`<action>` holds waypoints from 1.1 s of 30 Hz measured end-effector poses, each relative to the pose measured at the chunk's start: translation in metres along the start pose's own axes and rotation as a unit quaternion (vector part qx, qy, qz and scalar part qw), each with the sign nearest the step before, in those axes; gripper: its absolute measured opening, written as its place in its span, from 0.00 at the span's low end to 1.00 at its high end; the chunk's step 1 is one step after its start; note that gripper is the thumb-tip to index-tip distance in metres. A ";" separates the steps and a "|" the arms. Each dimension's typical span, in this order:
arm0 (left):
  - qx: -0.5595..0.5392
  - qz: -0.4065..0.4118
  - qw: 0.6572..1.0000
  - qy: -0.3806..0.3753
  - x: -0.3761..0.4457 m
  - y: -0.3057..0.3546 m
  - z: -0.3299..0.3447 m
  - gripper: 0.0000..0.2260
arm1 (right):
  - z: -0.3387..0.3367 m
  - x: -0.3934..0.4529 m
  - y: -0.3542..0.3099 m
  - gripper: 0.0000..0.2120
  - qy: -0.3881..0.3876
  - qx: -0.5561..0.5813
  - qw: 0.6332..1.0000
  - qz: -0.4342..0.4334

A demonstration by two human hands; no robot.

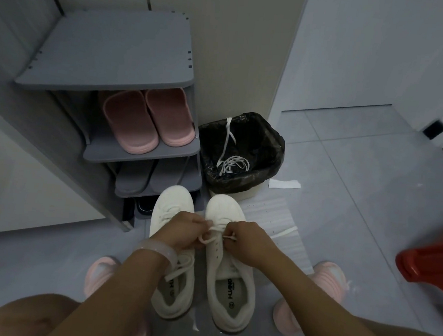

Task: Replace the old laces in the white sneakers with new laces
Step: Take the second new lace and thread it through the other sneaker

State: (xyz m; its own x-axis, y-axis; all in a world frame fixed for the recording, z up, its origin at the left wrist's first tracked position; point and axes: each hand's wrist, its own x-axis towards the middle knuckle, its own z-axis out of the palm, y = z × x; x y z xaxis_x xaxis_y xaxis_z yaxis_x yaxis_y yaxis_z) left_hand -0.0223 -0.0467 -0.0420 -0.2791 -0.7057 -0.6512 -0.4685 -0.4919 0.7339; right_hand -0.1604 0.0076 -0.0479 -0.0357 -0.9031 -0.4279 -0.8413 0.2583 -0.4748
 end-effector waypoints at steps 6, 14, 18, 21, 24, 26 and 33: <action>0.197 0.097 0.969 0.110 -0.006 -0.006 0.008 0.06 | -0.002 0.000 0.004 0.09 -0.017 0.072 0.997 0.007; 0.329 0.101 0.938 -0.037 -0.027 -0.008 0.021 0.20 | -0.015 -0.008 0.011 0.12 -0.114 0.326 0.932 0.107; 0.271 0.064 0.959 -0.052 -0.024 -0.013 0.017 0.19 | -0.054 -0.014 0.014 0.10 -0.097 0.293 0.939 0.152; 0.264 0.062 0.961 -0.057 -0.026 -0.013 0.017 0.18 | -0.078 -0.024 0.018 0.11 -0.133 0.185 0.965 0.128; 0.270 0.054 0.960 -0.054 -0.026 -0.012 0.016 0.17 | -0.084 -0.029 0.016 0.10 -0.180 0.150 0.966 0.113; 0.263 0.053 0.962 -0.053 -0.026 -0.012 0.015 0.16 | -0.085 -0.031 0.014 0.10 -0.197 0.153 0.962 0.109; 0.268 0.049 0.961 -0.049 -0.024 -0.011 0.017 0.16 | -0.089 -0.034 0.021 0.11 -0.230 0.137 0.960 0.077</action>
State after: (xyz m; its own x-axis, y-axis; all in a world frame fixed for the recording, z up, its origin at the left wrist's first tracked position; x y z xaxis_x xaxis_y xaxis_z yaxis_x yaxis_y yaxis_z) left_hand -0.0245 -0.0158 -0.0374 -0.4101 -0.6707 -0.6180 -0.7927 -0.0729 0.6052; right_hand -0.2244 0.0134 0.0253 0.1474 -0.6164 -0.7735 -0.6697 0.5134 -0.5367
